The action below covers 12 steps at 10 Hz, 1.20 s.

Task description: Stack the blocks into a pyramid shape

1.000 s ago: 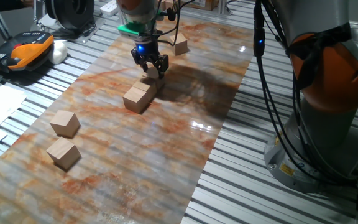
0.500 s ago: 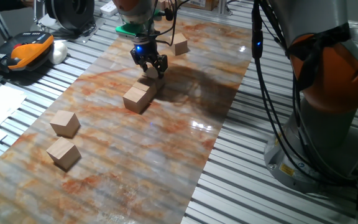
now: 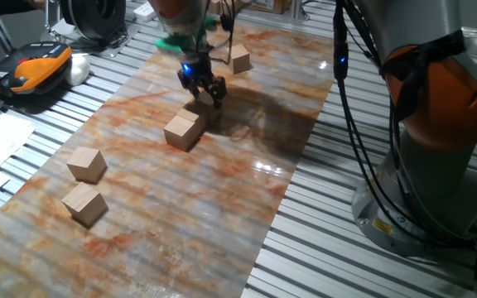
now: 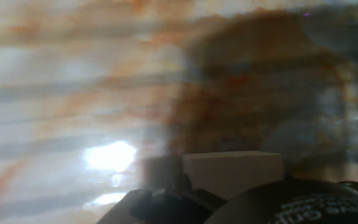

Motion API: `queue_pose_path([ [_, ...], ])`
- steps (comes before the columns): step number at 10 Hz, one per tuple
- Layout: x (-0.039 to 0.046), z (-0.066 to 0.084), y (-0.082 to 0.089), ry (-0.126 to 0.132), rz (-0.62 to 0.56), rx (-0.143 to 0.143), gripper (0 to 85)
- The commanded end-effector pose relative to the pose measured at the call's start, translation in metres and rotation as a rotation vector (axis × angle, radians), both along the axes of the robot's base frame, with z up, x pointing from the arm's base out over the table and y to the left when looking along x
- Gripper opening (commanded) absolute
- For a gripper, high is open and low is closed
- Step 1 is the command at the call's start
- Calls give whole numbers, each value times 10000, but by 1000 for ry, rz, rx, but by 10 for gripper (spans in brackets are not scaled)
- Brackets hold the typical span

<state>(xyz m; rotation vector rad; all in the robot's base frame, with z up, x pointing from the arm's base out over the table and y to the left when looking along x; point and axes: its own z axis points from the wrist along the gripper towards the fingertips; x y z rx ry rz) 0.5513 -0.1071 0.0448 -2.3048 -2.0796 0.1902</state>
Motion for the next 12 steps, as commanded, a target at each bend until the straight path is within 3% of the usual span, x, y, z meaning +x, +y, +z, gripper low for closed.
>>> queue_pose_path([
  [1,45,49,-3,-11,-3,-1,850],
  [12,26,13,-38,1,1,-12,850],
])
